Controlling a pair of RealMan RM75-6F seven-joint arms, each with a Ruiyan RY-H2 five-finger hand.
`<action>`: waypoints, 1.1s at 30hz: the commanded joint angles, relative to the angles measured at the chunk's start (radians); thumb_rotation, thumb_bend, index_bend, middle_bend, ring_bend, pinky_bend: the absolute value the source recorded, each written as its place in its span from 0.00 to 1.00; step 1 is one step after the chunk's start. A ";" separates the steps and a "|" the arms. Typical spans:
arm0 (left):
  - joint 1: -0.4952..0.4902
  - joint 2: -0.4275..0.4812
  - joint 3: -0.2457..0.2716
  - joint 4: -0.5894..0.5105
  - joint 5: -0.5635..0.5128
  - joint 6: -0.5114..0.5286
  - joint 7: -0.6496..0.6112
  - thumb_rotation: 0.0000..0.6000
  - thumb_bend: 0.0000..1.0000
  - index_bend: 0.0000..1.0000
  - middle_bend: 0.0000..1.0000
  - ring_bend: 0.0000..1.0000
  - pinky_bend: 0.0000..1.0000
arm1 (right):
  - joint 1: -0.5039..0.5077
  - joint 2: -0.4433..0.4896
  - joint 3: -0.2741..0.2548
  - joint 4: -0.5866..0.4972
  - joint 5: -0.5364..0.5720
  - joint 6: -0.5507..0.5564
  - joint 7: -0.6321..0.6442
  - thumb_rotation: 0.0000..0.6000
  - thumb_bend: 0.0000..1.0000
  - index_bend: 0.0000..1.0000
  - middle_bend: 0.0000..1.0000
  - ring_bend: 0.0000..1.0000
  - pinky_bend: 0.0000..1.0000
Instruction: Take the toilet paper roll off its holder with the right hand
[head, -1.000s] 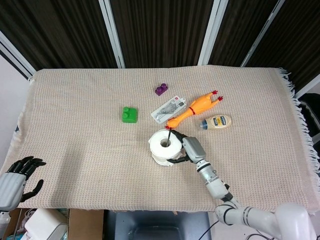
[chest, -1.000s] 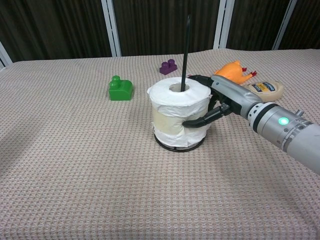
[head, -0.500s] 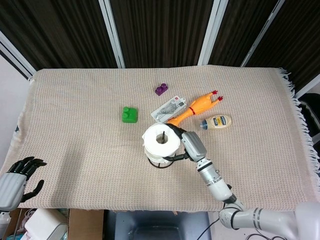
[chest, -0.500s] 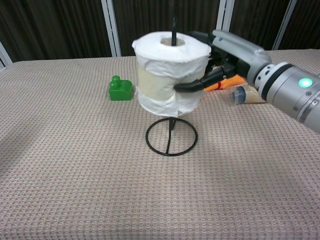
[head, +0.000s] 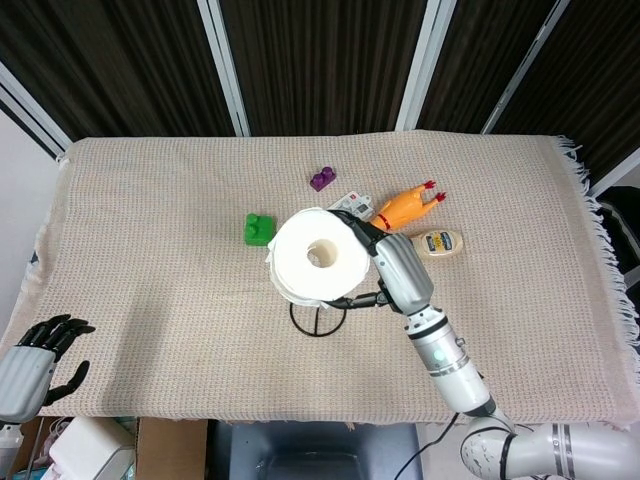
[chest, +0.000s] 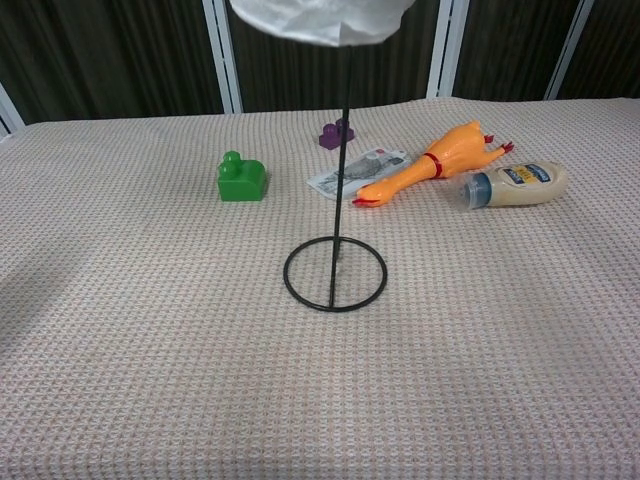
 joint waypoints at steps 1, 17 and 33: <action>-0.001 0.000 0.000 -0.001 0.000 0.000 0.000 1.00 0.41 0.30 0.26 0.18 0.26 | -0.018 0.049 0.029 -0.083 0.020 0.050 -0.038 1.00 0.08 0.73 0.55 0.52 0.65; -0.001 -0.001 0.000 0.001 0.002 0.001 0.000 1.00 0.41 0.30 0.26 0.18 0.26 | -0.289 0.307 -0.226 -0.061 -0.070 0.087 0.158 1.00 0.11 0.72 0.55 0.52 0.67; -0.001 -0.001 -0.001 0.000 -0.002 0.000 0.006 1.00 0.41 0.30 0.27 0.18 0.26 | -0.244 0.016 -0.354 0.521 -0.209 -0.052 0.366 1.00 0.11 0.67 0.55 0.46 0.67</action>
